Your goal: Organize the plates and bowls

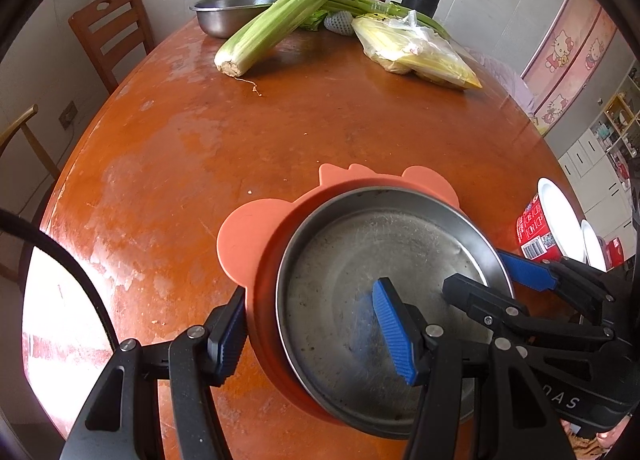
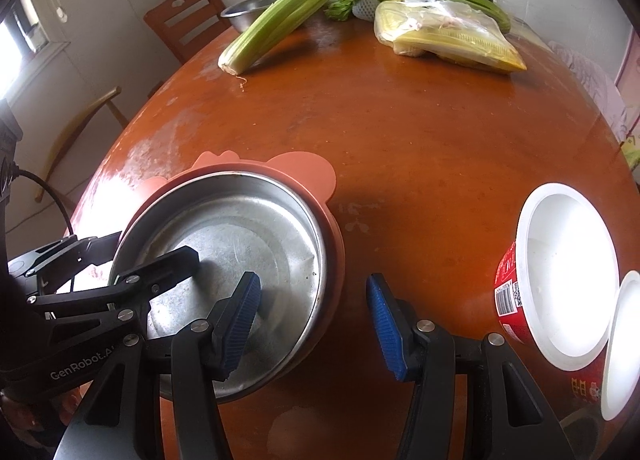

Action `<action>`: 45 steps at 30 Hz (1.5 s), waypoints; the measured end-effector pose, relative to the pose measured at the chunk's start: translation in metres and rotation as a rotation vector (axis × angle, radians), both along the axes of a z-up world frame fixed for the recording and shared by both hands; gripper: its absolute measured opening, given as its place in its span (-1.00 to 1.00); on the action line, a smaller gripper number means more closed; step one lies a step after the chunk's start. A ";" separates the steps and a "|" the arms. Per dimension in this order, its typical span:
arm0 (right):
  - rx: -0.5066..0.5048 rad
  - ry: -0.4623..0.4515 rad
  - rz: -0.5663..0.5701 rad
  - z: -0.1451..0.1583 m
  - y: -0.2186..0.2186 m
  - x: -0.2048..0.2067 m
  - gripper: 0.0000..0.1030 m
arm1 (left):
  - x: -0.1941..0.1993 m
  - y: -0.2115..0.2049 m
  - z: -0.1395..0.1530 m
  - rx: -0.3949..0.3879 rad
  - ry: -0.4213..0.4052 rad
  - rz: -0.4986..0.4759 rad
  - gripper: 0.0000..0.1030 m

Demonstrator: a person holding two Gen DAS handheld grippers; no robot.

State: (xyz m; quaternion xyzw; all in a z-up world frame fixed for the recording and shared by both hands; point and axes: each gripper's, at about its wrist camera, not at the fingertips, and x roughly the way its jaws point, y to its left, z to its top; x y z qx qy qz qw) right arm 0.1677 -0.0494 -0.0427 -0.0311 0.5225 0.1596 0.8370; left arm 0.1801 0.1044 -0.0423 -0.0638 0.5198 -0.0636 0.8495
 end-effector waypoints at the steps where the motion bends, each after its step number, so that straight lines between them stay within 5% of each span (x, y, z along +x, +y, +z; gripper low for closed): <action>1: 0.000 0.000 -0.001 0.000 0.000 0.000 0.11 | 0.000 0.000 0.000 -0.001 0.000 -0.001 0.15; 16: -0.004 -0.013 -0.025 0.004 0.001 -0.004 0.11 | -0.008 0.007 0.007 0.013 -0.020 0.000 0.16; 24: 0.016 -0.097 -0.020 0.030 -0.001 -0.017 0.11 | -0.021 0.006 0.027 0.030 -0.067 -0.004 0.16; 45: 0.034 -0.261 -0.041 0.080 -0.056 -0.070 0.11 | -0.058 -0.055 0.073 0.046 -0.175 -0.063 0.16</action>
